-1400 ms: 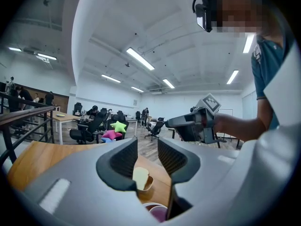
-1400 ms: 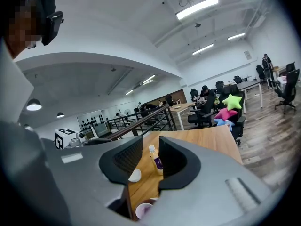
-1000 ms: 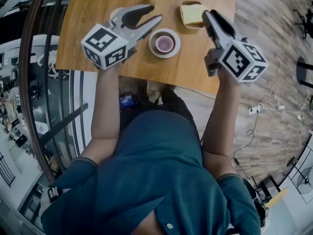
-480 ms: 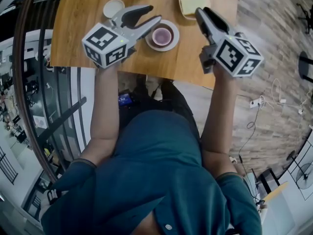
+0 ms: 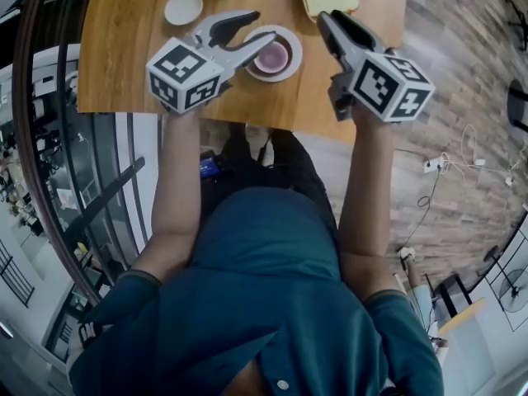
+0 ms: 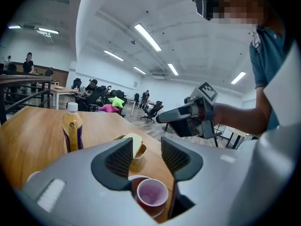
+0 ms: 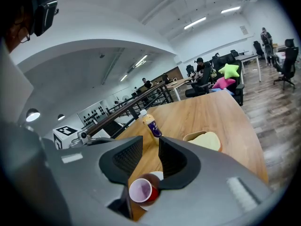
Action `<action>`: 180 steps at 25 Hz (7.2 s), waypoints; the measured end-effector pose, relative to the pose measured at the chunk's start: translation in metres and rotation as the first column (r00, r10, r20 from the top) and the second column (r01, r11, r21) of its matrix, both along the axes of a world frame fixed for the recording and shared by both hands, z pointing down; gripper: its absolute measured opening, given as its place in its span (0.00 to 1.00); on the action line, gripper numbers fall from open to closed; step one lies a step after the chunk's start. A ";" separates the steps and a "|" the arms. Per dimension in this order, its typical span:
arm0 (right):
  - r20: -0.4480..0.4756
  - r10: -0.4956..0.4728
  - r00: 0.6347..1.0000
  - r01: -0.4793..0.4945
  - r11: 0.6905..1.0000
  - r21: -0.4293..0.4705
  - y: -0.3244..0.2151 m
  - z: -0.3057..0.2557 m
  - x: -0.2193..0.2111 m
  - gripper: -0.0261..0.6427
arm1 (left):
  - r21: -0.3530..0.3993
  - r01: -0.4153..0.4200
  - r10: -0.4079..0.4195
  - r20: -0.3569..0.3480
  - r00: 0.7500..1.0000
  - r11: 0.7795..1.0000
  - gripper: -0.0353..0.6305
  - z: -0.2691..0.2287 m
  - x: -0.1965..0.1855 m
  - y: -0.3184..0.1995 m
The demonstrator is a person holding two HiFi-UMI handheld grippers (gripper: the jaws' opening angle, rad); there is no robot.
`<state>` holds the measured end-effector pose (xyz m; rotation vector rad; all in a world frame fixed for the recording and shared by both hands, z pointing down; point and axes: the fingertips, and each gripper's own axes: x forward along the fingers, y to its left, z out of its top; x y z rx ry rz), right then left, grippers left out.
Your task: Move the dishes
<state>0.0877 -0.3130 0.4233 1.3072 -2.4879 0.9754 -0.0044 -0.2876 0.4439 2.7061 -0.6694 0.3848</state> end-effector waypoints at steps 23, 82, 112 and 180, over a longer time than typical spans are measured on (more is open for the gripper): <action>0.011 -0.064 0.998 0.065 0.985 -0.158 -0.005 0.089 -0.023 0.17 | -0.021 -0.209 0.207 0.259 0.943 0.978 0.58 0.099 0.031 0.037; -0.003 -0.047 0.999 0.042 0.917 -0.397 0.026 0.202 -0.025 0.08 | 0.148 -0.219 0.165 0.312 0.936 0.964 0.58 0.109 0.027 0.039; -0.082 0.008 0.997 -0.036 0.935 -0.353 0.026 0.149 0.010 0.08 | 0.226 -0.003 -0.047 0.215 0.975 0.974 0.58 0.033 -0.048 0.007; -0.143 0.347 0.927 -0.374 0.824 -0.425 0.042 0.186 0.173 0.08 | 0.071 0.073 -0.093 0.344 0.934 0.995 0.62 0.132 -0.093 0.005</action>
